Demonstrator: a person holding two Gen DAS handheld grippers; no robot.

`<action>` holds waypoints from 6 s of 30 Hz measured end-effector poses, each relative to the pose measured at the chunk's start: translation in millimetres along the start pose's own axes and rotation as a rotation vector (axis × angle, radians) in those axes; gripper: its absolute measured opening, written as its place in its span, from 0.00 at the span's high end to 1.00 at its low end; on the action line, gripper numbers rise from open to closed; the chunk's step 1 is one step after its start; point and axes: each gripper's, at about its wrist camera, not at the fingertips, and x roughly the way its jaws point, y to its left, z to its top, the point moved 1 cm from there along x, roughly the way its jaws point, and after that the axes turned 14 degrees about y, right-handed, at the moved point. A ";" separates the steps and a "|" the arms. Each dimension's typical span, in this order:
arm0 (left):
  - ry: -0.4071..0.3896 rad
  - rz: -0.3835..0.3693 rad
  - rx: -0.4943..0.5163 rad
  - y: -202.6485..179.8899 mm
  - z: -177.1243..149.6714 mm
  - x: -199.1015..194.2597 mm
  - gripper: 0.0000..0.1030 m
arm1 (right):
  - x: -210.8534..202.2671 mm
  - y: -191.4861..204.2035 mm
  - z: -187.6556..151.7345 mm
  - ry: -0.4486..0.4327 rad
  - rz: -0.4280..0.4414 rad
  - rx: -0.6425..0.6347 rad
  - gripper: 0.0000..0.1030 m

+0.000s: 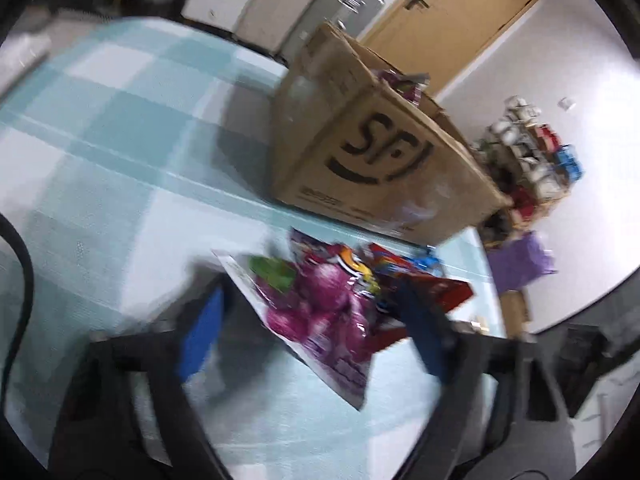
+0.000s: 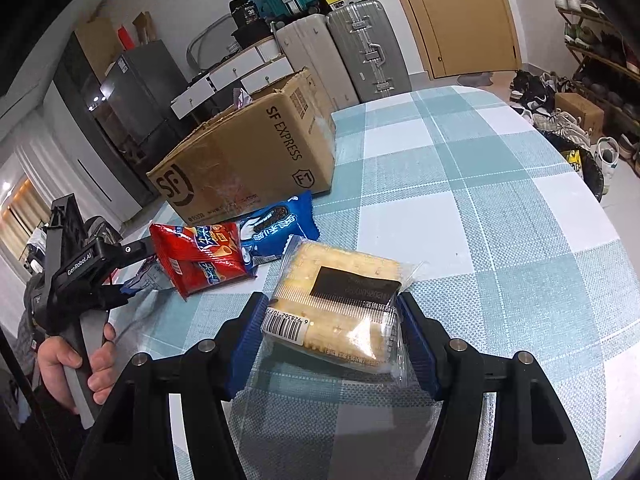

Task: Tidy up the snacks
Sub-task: 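Grasp the pink candy bag with the left gripper while the right holds the cracker packet, then carry the candy bag and cracker packet over the cardboard box, then open both grippers to drop the packets into the box, then withdraw both grippers from the box toward the red and blue packets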

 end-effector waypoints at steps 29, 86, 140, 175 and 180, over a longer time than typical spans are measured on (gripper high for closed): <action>-0.181 0.246 0.257 -60.2 -46.0 -75.7 0.68 | -10.1 1.1 -4.1 -0.053 -0.002 0.005 0.36; -0.254 0.283 0.468 -287.0 51.7 -268.3 0.67 | -217.4 181.8 196.5 -0.288 0.191 -0.204 0.36; -0.003 0.401 0.326 -152.8 157.4 -59.3 0.44 | -13.8 110.3 250.5 -0.029 0.056 -0.215 0.22; -0.505 0.517 0.478 -229.1 -43.6 -256.2 0.00 | -208.7 149.4 94.7 -0.435 0.075 -0.378 0.00; -0.545 0.521 0.493 -221.5 -77.9 -256.6 0.00 | -201.7 145.8 75.5 -0.451 0.091 -0.366 0.01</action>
